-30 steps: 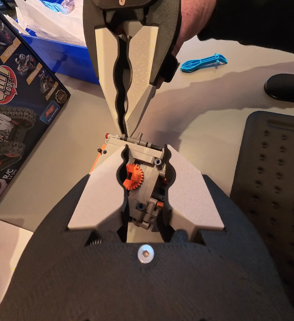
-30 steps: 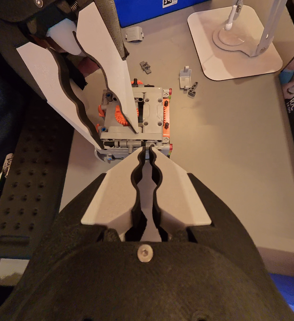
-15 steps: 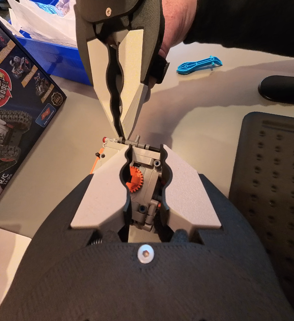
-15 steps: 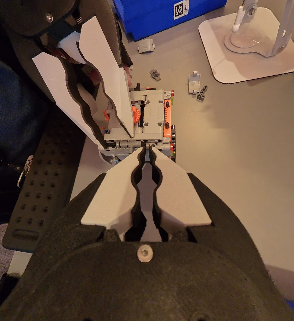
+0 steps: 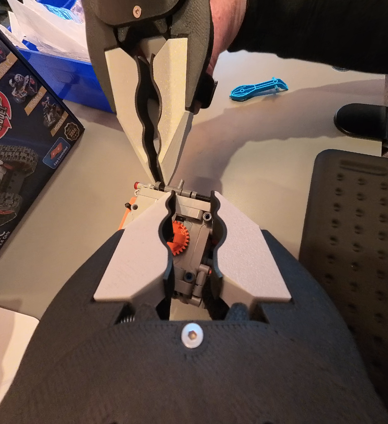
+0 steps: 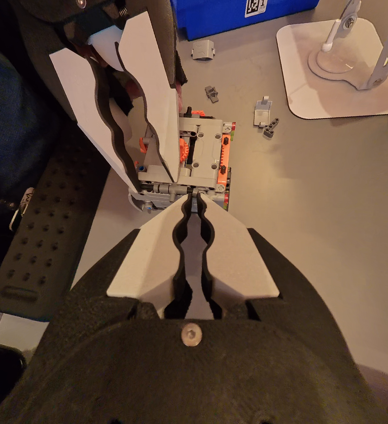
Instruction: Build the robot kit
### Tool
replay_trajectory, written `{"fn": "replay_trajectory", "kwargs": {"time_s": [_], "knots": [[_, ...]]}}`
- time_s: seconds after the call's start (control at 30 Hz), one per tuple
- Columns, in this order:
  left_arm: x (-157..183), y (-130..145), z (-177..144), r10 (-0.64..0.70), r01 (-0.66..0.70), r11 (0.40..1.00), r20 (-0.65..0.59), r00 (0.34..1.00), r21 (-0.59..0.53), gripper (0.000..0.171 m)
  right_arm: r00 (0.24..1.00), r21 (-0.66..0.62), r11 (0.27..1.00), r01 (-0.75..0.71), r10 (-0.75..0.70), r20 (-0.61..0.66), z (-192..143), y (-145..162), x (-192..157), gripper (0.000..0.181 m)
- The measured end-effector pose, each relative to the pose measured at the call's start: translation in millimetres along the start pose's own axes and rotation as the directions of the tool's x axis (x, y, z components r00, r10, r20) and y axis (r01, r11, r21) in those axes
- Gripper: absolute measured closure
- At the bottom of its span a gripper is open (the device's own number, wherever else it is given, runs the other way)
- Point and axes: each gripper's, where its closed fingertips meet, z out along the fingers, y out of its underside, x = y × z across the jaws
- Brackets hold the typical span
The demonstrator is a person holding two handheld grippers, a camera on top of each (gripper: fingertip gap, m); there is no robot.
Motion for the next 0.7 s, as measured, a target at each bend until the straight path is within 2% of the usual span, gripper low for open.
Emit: {"fn": "replay_trajectory", "kwargs": {"time_s": [0.23,0.3,0.53,0.7], "knots": [[0.4,0.1,-0.9,0.002,-0.002,1.0,-0.005,1.0,0.007,0.145,0.999,-0.068,0.997,0.041,-0.041,0.009,1.0,-0.5,-1.6,0.18],[-3.3,-0.4,-1.5,0.0,0.0,1.0,0.015,1.0,0.018,0.156,0.998,-0.083,0.995,0.06,-0.059,0.026,1.8,-1.2,-3.7,0.18],[-2.5,-0.1,-2.5,-0.005,0.004,1.0,0.01,1.0,0.02,0.155,0.995,-0.113,0.99,0.079,-0.072,0.065,2.6,-1.1,-5.2,0.18],[6.4,3.4,-4.0,0.004,-0.005,1.0,-0.028,1.0,-0.018,0.132,0.993,-0.111,0.99,0.086,-0.076,0.087,5.1,-0.7,-10.5,0.18]]}}
